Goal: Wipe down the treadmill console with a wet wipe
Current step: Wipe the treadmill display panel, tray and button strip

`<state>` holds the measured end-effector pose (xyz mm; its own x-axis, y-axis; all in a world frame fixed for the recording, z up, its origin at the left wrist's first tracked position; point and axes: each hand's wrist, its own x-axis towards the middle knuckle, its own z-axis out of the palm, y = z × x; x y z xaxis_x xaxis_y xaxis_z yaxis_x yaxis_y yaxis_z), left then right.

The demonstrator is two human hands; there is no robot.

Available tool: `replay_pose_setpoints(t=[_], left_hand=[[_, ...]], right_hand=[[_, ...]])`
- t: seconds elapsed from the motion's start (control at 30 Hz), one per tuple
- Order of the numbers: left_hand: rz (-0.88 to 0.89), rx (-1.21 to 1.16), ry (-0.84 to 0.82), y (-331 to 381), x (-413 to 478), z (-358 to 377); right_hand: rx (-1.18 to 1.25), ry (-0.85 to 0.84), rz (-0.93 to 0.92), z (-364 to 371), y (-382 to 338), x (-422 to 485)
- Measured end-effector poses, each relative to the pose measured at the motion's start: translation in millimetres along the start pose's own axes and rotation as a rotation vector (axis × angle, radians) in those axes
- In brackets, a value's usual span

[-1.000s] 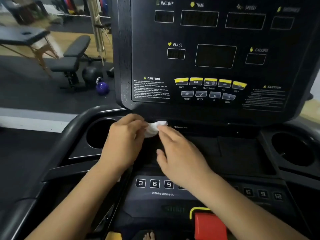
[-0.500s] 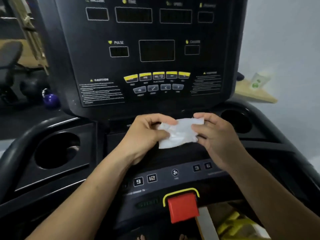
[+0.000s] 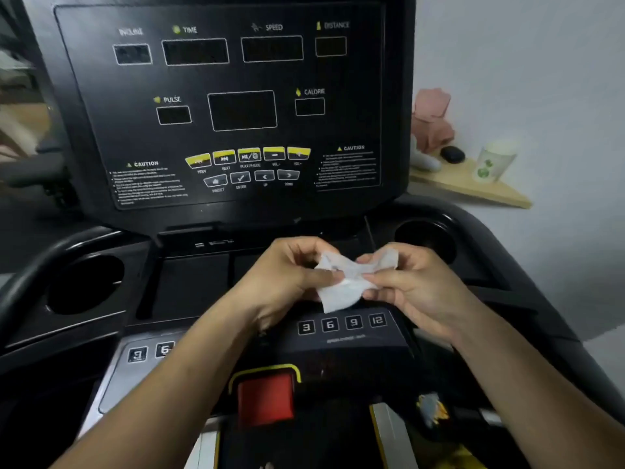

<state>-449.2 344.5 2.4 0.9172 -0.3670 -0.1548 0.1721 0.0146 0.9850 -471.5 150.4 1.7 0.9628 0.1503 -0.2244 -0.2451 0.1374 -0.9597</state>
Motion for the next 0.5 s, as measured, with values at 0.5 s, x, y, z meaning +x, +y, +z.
replay_pose_setpoints(t=[0.5], left_hand=[[0.25, 1.446, 0.09, -40.6, -36.7, 82.8]], right_hand=[[-1.299, -0.092, -0.422, -34.0, 46.1, -39.1]])
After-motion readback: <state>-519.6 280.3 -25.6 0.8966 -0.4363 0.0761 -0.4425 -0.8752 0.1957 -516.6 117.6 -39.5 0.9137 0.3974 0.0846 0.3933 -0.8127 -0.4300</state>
